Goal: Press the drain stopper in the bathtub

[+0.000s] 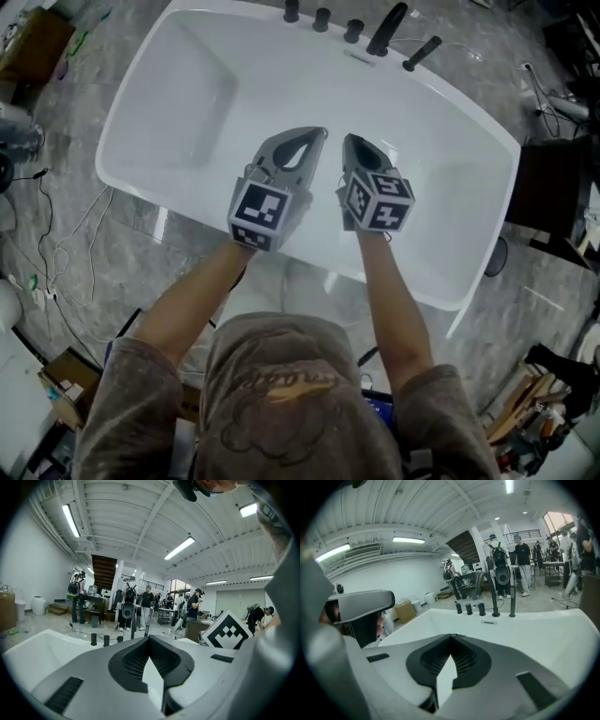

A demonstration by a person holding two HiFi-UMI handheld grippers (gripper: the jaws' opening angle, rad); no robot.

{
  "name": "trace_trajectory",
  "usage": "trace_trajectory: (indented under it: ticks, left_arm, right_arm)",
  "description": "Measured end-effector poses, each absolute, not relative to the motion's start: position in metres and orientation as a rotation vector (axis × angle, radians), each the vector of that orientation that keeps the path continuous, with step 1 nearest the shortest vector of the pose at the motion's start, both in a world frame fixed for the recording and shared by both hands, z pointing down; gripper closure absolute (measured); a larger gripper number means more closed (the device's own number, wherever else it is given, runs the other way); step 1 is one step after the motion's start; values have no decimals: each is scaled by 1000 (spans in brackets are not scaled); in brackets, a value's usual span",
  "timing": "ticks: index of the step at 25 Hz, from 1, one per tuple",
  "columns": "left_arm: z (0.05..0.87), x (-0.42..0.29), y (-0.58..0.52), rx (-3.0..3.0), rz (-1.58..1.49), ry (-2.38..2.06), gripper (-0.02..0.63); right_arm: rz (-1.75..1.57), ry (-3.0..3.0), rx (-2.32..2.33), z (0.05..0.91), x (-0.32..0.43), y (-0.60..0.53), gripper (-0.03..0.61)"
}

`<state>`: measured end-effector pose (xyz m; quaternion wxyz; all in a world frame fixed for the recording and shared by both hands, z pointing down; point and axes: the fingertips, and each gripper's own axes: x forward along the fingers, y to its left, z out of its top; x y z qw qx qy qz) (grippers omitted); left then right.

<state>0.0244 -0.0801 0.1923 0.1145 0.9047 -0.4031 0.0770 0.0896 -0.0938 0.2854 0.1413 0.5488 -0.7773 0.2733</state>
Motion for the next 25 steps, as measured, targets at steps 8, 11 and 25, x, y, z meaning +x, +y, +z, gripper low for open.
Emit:
trace_trajectory:
  ticks: [8,11,25]
  left_arm:
    - [127,27,-37,2676,228,-1092,612]
    - [110,26,-23,2689,240,-1067,612]
    - [67,18,20,2736,219,-981,611]
  right_arm:
    - [759,-2344,1534,207,73,-53,580]
    - [726,-2391,1506,179,65,-42,580]
    - [617,-2561,1405,104,51,8,580]
